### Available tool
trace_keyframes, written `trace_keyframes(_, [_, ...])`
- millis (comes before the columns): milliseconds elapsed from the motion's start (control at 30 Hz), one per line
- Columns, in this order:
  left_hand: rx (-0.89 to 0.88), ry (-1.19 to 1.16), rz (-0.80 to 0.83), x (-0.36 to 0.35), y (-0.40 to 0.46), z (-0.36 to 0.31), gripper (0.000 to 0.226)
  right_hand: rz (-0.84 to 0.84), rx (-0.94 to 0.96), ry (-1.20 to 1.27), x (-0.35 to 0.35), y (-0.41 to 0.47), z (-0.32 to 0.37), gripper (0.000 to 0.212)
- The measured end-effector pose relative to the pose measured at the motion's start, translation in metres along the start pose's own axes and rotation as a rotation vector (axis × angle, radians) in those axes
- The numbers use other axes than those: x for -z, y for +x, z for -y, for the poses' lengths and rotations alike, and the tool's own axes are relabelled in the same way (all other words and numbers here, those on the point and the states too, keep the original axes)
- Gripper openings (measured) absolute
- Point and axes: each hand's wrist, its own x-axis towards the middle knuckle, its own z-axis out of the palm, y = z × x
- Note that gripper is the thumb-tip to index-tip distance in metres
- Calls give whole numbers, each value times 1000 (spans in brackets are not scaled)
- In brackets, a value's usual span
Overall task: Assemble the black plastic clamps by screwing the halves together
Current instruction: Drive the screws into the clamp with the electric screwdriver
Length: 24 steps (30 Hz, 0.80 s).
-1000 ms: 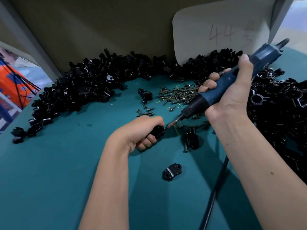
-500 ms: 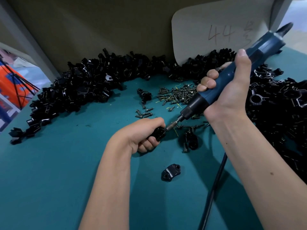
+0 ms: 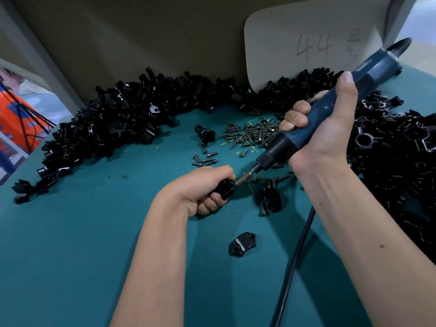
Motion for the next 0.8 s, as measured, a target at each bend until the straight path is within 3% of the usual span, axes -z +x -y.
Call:
trace_keyframes(300, [15, -14, -11, 0, 0, 0, 31, 98, 30, -22, -3, -2, -1, 40])
trace_keyframes(800, [1, -36, -18, 0, -2, 0, 31, 73, 24, -18, -2, -5, -4, 39])
